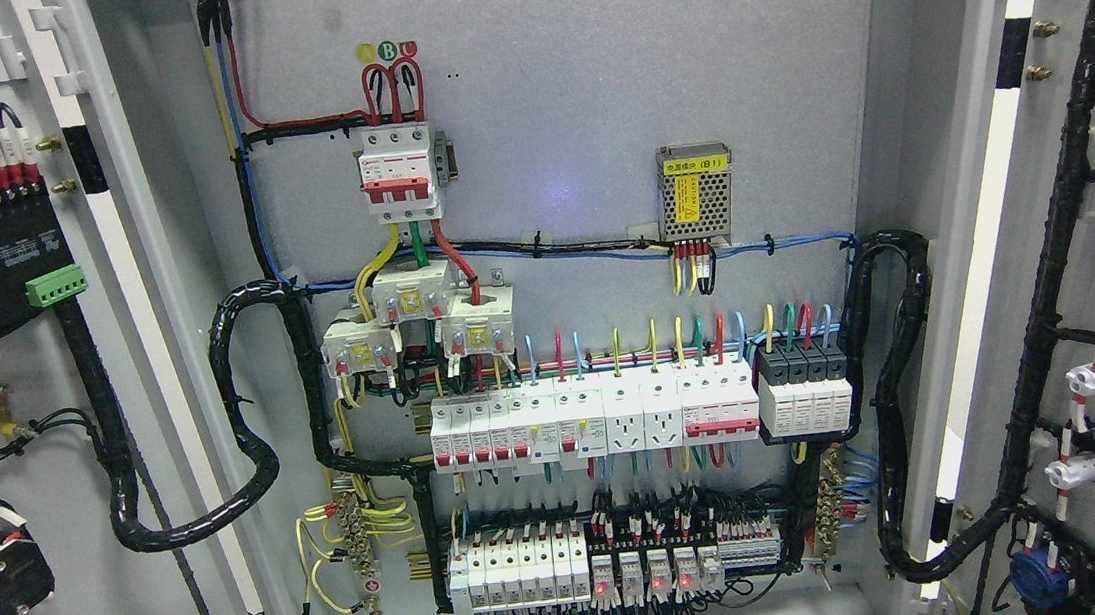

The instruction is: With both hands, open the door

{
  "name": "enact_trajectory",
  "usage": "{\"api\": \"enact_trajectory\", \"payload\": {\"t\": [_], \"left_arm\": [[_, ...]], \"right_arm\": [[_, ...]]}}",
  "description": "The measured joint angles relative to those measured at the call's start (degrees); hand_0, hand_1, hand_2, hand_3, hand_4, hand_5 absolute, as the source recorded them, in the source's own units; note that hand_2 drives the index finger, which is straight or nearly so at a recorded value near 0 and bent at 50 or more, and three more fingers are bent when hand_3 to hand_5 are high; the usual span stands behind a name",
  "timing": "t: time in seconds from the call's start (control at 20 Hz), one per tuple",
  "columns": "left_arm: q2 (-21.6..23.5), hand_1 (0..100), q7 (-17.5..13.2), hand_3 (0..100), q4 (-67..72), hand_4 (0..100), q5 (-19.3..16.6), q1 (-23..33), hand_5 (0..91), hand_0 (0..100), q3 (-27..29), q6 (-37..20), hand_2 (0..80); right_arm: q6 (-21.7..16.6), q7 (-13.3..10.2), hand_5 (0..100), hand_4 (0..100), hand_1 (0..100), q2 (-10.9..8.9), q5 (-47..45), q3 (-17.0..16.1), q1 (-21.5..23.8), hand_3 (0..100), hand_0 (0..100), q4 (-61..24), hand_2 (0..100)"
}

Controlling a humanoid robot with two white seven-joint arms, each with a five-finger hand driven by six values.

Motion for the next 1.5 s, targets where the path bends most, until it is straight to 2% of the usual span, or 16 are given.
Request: {"api": "enact_trajectory", "payload": {"t": [0.45, 0.7, 0.95, 1.3, 1.5], "left_arm": [[-0.3, 0, -0.4, 0, -1.6, 0, -1.1, 0.8, 0.0, 0, -5.2, 0.3, 0.0], [-2.1, 0, -0.5, 0, -1.1, 0, -4.1, 1.2, 0.0, 0, -9.0, 0.3, 0.0], [-4.8, 0, -1.2, 0, 2.6, 0, -7.1, 2.1, 0.0, 0, -12.7, 0.1, 0.0], [-8.9, 0, -1.6, 0, 11.7, 0, -8.6, 3.8, 0.0, 0, -17.6, -0.1, 0.0], [-11.0, 0, -1.7, 0, 18.7, 0, -8.7, 4.0, 0.0, 0, -20.0, -0.1, 0.0]], "right_arm": [[0.0, 0.1, 0, 0, 0, -0.25, 2.5, 4.0, 0.7, 0, 19, 1.4, 0], [0.0, 0.1, 0, 0, 0, -0.06, 6.9, 7.4, 1.3, 0, 19, 4.8, 0], [0.0, 0.2, 0, 0, 0, 0.12, 9.9, 10.9, 1.6, 0, 19, 10.2, 0], [0.0, 0.8, 0, 0, 0, 0.51, 11.9, 15.9, 1.7, 0, 19, 20.1, 0], [0.0, 1.1, 0, 0, 0, 1.97, 14.7, 18.1, 1.6, 0, 19, 27.1, 0]]}}
